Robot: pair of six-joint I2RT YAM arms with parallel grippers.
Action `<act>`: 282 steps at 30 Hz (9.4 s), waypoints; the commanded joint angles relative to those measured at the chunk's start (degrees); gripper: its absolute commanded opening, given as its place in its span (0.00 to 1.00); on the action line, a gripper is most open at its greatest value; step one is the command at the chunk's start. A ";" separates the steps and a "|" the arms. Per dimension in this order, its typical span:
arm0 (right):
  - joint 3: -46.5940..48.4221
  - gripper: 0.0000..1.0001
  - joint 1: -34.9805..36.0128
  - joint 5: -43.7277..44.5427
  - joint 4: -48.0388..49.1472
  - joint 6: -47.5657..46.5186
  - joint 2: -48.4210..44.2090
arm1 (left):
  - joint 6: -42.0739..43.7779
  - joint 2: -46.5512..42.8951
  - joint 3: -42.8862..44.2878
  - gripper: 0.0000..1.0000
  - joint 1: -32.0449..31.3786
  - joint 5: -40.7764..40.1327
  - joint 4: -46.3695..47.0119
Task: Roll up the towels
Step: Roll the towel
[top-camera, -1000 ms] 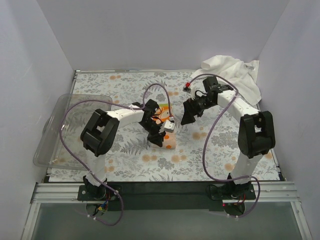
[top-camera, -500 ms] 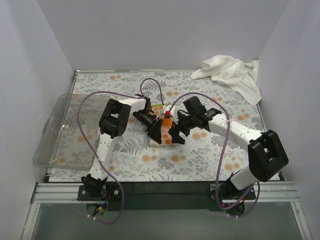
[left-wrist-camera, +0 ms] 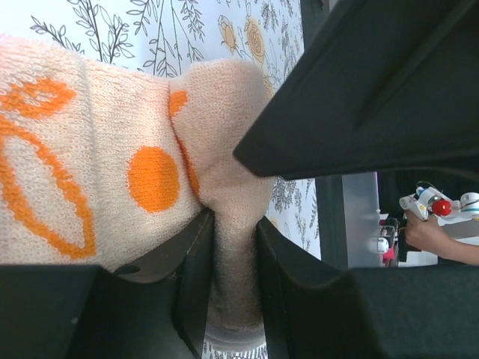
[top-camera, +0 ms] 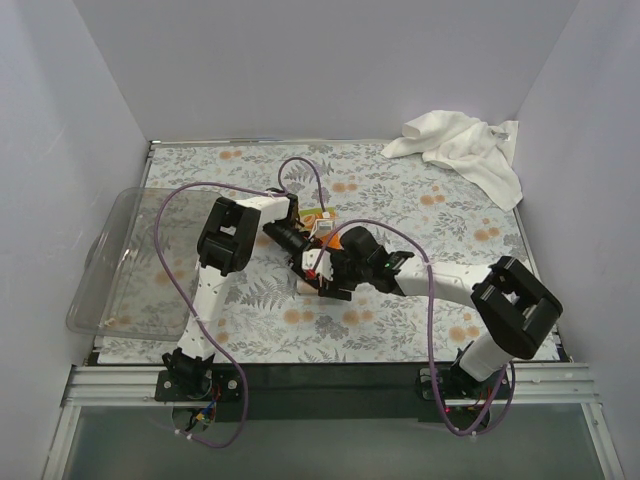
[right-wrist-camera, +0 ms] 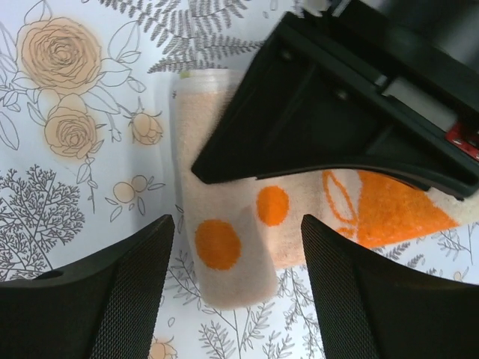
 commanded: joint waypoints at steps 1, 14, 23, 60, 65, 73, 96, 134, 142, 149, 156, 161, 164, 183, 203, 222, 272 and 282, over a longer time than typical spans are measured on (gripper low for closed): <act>-1.36 0.63 2.29 2.19 6.30 -3.72 1.71 | 2.49 2.99 -2.27 0.27 0.80 -13.39 8.00; -1.02 0.03 3.08 2.55 3.86 0.14 7.78 | 1.88 -0.35 -3.76 0.32 0.98 -13.13 10.63; 7.51 0.01 -1.04 -10.71 -15.39 8.48 11.21 | -3.92 -15.20 -11.85 0.55 5.19 -11.19 22.66; 36.08 0.01 -13.70 -43.25 -47.40 14.64 43.11 | -0.50 -63.82 -62.48 0.69 -17.13 -41.25 74.79; 37.22 0.04 -14.06 -44.12 -48.19 15.08 44.51 | 0.20 -59.69 -62.21 0.58 -18.97 -42.56 77.25; 38.10 0.06 -14.76 -45.62 -48.89 15.35 45.31 | 1.17 -55.64 -63.97 0.24 -21.08 -46.61 80.07; 26.01 0.76 -30.14 -28.40 -37.31 20.79 14.76 | -7.09 -30.61 -33.23 0.00 -7.74 -18.14 34.74; -1.80 0.34 0.80 -1.76 0.68 -2.42 3.90 | -4.10 -2.55 -6.58 0.07 0.19 -13.13 13.54; 2.67 0.01 -1.39 -9.83 -9.33 2.86 7.86 | -4.10 -8.77 -10.96 0.23 0.89 -13.04 17.48; 8.30 0.01 -5.09 -20.12 -22.69 3.66 11.46 | -7.35 -19.14 -15.80 0.43 4.58 -12.60 24.16; 14.98 0.01 -7.29 -27.42 -33.93 5.32 16.30 | -10.25 -31.08 -20.88 0.48 9.41 -12.95 31.27; 20.77 0.01 -10.27 -34.36 -38.78 7.34 22.44 | -11.84 -44.81 -31.78 0.49 10.21 -19.09 44.90; 23.76 0.01 -11.42 -37.00 -42.64 7.44 27.09 | -10.87 -54.12 -39.17 0.52 9.68 -21.98 49.91; 34.14 0.01 -16.25 -44.91 -53.28 7.17 45.74 | 2.84 -70.16 -67.74 0.65 -20.55 -43.44 75.67; 39.67 0.37 -22.04 -41.84 -53.81 13.31 40.57 | -4.36 -53.53 -57.30 0.13 -22.58 -40.03 59.16; 26.51 0.71 -29.35 -24.36 -41.43 12.19 9.20 | -9.29 -24.91 -24.26 0.13 -6.15 -15.43 23.84; 11.72 0.01 -5.61 -20.91 -30.08 9.19 11.55 | -17.97 -29.61 -17.98 0.61 13.37 -3.02 32.24; 22.09 0.01 -13.53 -39.10 -39.65 8.85 25.51 | -10.54 -57.91 -40.48 0.64 6.53 -23.39 52.01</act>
